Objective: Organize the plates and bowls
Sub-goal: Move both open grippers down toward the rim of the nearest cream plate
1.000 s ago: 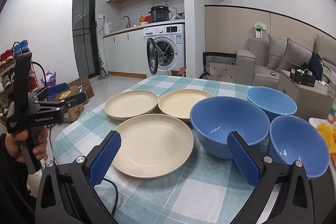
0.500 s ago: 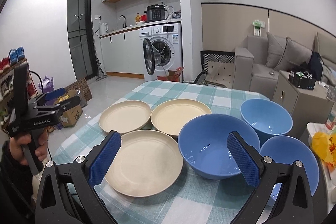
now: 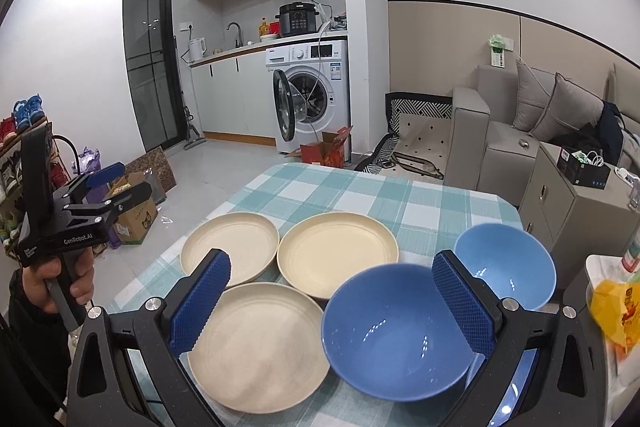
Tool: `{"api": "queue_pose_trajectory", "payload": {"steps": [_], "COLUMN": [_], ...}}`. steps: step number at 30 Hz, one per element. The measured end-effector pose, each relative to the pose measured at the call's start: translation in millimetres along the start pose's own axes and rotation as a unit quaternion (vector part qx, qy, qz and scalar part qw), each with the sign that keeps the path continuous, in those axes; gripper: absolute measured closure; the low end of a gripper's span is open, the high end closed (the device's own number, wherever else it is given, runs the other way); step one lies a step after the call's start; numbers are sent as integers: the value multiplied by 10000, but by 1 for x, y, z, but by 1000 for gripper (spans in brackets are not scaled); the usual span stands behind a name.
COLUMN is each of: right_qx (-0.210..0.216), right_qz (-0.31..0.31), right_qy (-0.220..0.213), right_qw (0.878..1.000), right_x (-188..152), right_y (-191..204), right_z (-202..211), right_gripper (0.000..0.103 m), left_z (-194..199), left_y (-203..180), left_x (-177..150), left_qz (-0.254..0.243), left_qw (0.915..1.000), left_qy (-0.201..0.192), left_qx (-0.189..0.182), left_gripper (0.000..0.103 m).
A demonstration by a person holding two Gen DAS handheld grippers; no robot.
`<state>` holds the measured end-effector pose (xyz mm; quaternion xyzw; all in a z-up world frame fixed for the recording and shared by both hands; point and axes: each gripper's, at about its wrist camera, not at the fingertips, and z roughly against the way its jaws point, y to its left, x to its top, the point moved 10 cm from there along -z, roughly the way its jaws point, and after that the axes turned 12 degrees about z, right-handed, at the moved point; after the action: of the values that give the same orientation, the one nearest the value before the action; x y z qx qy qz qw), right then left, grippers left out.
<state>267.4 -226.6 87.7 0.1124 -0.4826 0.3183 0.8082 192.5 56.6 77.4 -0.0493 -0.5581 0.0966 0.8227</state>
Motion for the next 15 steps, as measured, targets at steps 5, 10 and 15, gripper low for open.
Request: {"api": "queue_pose_trajectory", "payload": {"steps": [5, 10, 15], "right_qx": [41, 38, 47], "right_qz": [-108, -197, -213], "right_qy": [-67, -43, 117], "right_qw": [9999, 9998, 9997], "right_x": [23, 43, 58], "right_y": [-15, -36, -48], "right_z": [-7, -18, -37], "right_gripper": [0, 0, 0], "left_z": [-16, -31, -48], "left_y": [-5, -9, -13], "left_x": [12, 21, 29], "left_qz": [63, 55, 68], "left_qw": [9999, 9998, 9995], "left_qy": [76, 164, 251], "left_qx": [-73, -120, -158], "left_gripper": [0, 0, 0]}}
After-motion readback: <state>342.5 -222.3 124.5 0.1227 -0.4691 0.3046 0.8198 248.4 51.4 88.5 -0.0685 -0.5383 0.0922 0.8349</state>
